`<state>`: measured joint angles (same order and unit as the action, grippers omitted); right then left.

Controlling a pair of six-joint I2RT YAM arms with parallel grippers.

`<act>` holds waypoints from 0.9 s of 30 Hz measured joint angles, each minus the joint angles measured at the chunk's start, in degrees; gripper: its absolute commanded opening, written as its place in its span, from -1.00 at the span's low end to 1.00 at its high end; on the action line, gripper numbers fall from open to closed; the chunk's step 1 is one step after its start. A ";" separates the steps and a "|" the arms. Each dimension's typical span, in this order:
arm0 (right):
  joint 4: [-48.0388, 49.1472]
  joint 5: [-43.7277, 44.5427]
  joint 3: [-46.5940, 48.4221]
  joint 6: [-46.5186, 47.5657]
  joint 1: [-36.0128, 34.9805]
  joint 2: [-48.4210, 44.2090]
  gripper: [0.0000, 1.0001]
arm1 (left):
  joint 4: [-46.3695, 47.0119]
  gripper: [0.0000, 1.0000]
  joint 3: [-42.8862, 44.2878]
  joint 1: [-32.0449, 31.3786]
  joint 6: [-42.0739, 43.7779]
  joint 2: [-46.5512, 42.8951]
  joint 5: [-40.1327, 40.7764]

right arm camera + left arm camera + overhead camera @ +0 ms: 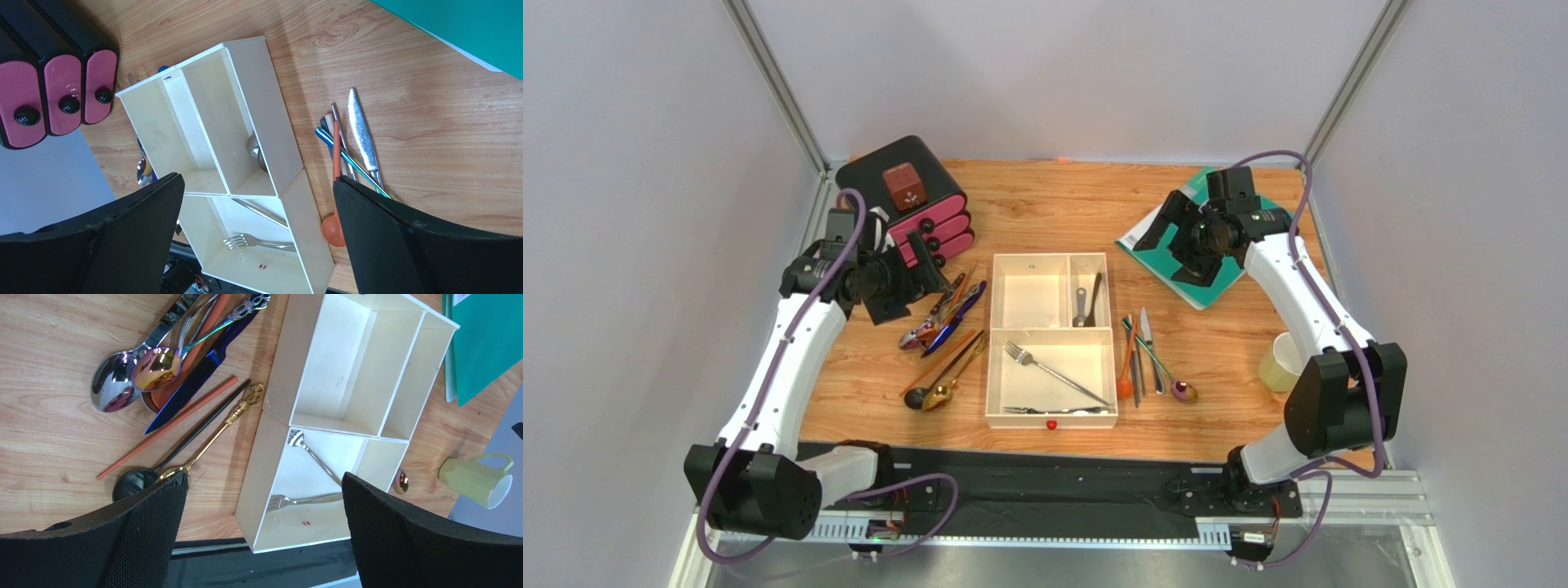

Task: Sort the eating utensils into containers
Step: Pick up the spoon from the center of the board.

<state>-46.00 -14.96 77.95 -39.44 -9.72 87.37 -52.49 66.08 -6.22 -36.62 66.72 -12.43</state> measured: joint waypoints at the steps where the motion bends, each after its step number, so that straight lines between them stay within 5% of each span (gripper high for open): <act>1: 0.00 -0.09 -0.02 -0.20 -0.04 0.07 1.00 | 0.00 0.98 0.00 -0.02 0.22 0.28 -0.04; 27: -0.44 -0.20 -4.52 -0.85 -1.42 -0.59 1.00 | 1.22 0.99 -5.99 -0.02 3.69 1.70 -6.97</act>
<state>-46.44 -15.16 73.43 -40.29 -11.14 86.78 -51.27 60.10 -6.24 -32.93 68.42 -19.40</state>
